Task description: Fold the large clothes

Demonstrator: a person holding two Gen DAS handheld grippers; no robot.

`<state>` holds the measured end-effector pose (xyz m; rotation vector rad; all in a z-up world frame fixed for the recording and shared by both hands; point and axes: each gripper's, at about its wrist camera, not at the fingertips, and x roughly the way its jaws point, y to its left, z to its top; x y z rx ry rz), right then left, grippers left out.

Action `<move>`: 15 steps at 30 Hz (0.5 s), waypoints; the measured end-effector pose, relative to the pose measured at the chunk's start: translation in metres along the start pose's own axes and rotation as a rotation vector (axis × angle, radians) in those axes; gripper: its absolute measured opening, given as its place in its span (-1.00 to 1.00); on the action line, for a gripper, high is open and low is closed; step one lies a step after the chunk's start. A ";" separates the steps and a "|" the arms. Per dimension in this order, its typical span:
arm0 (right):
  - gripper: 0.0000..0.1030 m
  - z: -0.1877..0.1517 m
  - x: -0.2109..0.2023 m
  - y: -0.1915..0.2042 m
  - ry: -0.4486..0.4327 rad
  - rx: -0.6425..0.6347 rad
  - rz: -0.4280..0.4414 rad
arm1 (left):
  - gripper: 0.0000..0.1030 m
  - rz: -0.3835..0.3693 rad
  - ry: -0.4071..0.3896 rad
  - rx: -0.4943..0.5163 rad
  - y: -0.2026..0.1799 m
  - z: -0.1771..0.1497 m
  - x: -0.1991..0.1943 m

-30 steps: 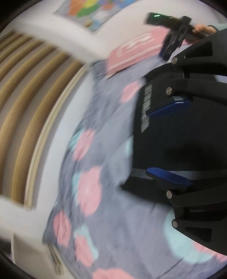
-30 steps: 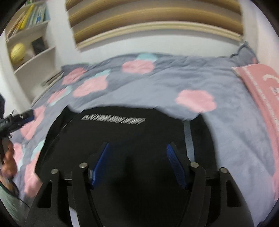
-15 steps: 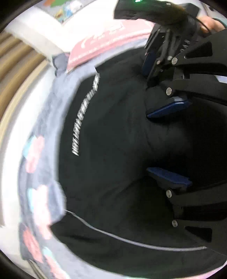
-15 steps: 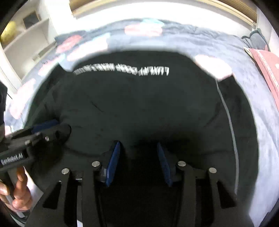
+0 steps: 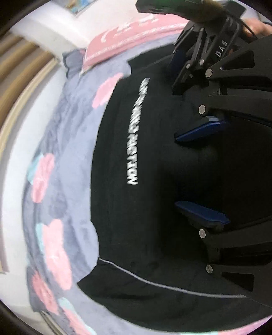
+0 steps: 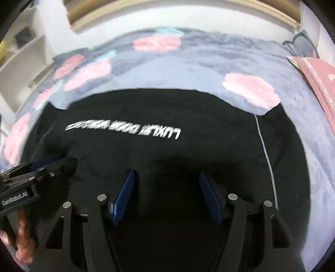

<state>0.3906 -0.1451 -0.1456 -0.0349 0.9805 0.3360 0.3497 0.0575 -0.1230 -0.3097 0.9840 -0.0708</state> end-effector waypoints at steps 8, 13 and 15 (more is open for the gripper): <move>0.40 -0.058 -0.079 0.022 -0.004 -0.009 0.092 | 0.18 -0.196 -0.055 0.022 0.001 -0.072 -0.097; 0.45 -0.086 -0.043 0.035 0.089 -0.088 -0.044 | 0.35 -0.221 0.031 -0.052 0.017 -0.097 -0.061; 0.50 -0.088 -0.029 0.035 0.102 -0.071 -0.039 | 0.35 -0.230 0.045 -0.089 0.027 -0.099 -0.038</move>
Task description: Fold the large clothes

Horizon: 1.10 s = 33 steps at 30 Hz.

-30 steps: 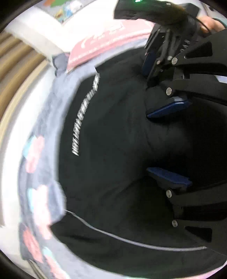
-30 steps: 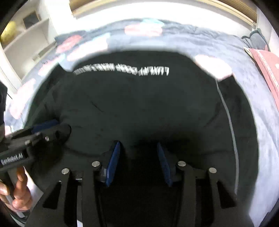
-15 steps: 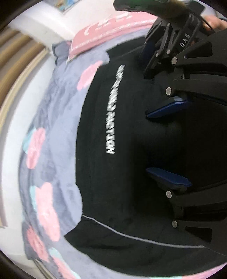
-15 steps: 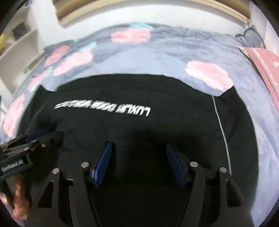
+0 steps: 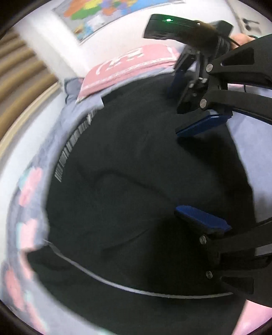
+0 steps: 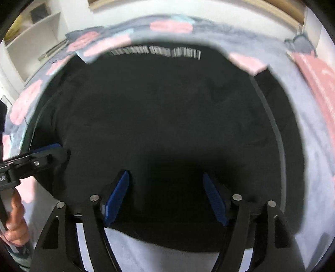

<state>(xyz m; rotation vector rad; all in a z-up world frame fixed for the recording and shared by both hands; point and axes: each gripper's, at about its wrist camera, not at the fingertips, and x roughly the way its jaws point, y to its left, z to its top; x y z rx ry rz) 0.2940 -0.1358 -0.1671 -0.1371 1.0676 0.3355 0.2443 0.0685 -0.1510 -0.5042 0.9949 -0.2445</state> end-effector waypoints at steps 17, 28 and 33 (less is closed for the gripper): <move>0.58 -0.034 -0.104 -0.076 -0.172 0.126 0.010 | 0.36 0.120 -0.283 -0.061 0.050 0.011 -0.149; 0.63 -0.041 -0.098 -0.189 -0.214 0.383 0.054 | 0.41 0.105 -0.275 -0.186 0.133 0.030 -0.146; 0.63 -0.026 -0.078 -0.213 -0.191 0.397 0.055 | 0.41 0.052 -0.210 -0.244 0.145 0.054 -0.109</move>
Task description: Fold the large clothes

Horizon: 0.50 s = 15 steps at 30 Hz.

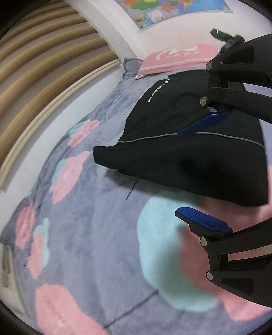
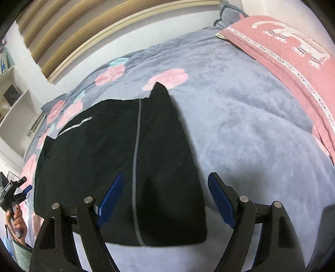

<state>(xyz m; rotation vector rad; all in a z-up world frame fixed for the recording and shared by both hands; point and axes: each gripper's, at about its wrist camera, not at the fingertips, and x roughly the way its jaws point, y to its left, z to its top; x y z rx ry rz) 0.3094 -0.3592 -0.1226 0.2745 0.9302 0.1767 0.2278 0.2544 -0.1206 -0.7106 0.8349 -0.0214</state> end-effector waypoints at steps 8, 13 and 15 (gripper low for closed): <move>0.64 0.031 0.054 -0.017 0.074 0.048 0.057 | 0.41 -0.098 0.154 -0.155 0.010 0.025 0.069; 0.64 0.039 0.090 -0.016 0.187 0.022 0.156 | 0.41 -0.119 0.243 -0.157 0.010 0.024 0.100; 0.64 0.040 0.108 -0.018 0.245 0.036 0.206 | 0.41 -0.140 0.266 -0.177 0.013 0.023 0.111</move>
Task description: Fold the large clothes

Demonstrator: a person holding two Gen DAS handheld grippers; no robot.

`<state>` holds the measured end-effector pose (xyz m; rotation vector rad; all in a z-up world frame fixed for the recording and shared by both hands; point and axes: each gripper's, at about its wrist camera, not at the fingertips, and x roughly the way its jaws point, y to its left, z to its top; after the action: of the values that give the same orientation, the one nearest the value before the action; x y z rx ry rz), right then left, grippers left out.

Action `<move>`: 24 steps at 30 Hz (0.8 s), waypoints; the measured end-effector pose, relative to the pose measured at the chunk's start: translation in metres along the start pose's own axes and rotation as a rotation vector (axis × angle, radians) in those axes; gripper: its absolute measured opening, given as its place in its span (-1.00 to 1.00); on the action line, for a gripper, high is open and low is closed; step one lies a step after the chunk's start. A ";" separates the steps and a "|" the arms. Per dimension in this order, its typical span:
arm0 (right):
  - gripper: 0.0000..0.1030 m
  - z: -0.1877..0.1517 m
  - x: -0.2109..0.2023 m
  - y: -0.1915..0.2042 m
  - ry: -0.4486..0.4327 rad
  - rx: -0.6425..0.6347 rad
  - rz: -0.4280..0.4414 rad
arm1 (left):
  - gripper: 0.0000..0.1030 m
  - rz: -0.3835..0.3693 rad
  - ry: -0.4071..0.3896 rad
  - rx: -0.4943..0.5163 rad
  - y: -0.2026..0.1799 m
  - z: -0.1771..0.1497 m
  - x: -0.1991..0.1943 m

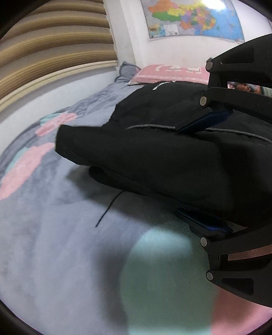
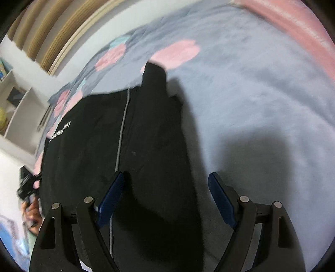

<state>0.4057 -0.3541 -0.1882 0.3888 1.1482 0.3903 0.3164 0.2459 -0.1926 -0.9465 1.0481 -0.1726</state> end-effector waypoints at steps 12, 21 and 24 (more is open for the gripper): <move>0.12 0.001 0.008 -0.001 0.014 -0.048 0.173 | -0.14 -0.037 -0.009 0.137 -0.030 -0.010 0.002; 0.41 0.008 0.043 -0.016 0.109 0.048 0.292 | 0.35 -0.030 0.054 0.051 -0.014 -0.003 0.028; 0.37 0.008 0.048 -0.008 0.098 0.037 0.307 | 0.37 -0.026 0.041 0.045 -0.014 -0.005 0.032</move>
<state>0.4311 -0.3389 -0.2271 0.5865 1.1951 0.6626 0.3332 0.2173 -0.2043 -0.9198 1.0662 -0.2370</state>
